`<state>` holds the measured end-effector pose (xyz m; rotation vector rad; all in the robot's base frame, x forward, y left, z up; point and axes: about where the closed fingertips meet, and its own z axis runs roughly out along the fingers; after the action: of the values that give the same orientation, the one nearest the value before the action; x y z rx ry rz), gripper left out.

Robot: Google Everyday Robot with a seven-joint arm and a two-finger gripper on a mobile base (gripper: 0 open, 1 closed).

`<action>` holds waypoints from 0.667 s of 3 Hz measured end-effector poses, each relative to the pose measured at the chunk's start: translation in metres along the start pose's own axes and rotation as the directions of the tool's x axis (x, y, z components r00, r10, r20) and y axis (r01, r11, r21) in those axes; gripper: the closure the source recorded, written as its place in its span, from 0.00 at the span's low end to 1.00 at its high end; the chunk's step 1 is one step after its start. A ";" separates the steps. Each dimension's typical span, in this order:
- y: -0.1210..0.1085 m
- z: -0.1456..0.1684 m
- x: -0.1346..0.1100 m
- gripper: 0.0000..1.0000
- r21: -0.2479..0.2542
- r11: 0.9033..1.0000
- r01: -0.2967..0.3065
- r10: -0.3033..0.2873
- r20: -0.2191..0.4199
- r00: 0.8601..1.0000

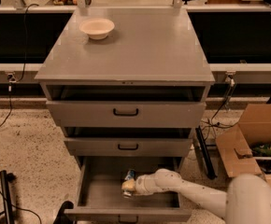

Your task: Pick redbull can from bottom drawer and place on counter

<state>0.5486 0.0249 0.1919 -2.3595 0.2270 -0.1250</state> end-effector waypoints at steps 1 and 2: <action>-0.029 -0.040 -0.016 1.00 0.144 0.987 0.064 -0.061 -0.027 0.998; -0.045 -0.085 -0.035 1.00 0.260 0.951 0.164 -0.157 -0.050 0.986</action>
Offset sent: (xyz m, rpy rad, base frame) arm -0.0803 -0.0446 0.1477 0.3057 -0.5050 0.3747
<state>0.5062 0.0060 0.2835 -2.1085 0.0285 -0.2527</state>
